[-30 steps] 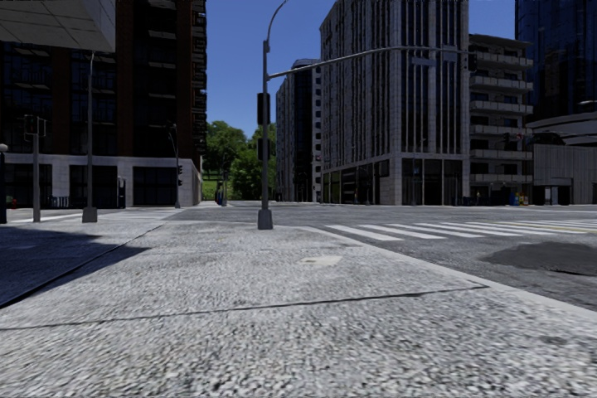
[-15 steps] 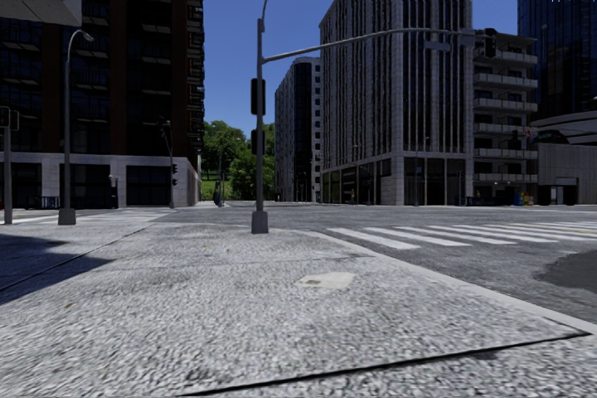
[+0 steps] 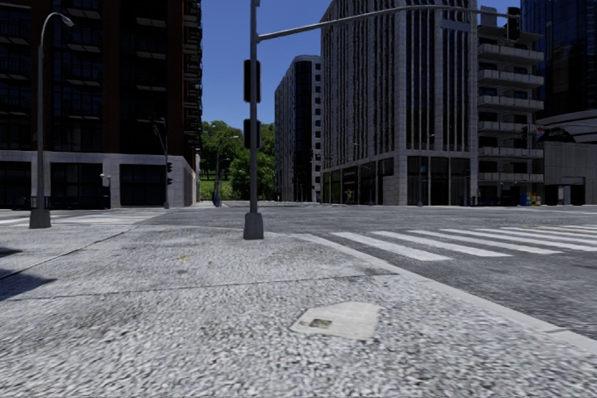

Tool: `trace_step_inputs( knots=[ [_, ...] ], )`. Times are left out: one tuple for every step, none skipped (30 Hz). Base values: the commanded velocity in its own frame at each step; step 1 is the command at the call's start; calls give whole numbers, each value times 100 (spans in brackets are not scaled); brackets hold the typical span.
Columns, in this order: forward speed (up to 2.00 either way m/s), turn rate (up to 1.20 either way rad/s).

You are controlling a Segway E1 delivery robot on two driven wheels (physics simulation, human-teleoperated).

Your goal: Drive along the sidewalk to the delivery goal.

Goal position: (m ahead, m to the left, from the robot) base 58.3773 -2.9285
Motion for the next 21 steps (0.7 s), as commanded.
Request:
trace_step_inputs(
  knots=[
    [200, 0],
    [200, 0],
    [200, -3],
    [200, -5],
    [200, -5],
    [200, -6],
    [200, -7],
    [200, -7],
    [200, -7],
    [200, -7],
    [200, -7],
    [200, -7],
    [200, -7],
    [200, -7],
    [200, -12],
    [200, -20],
    [200, -20],
    [200, -26],
    [200, -29],
    [200, -34],
    [200, -40]
  ],
)
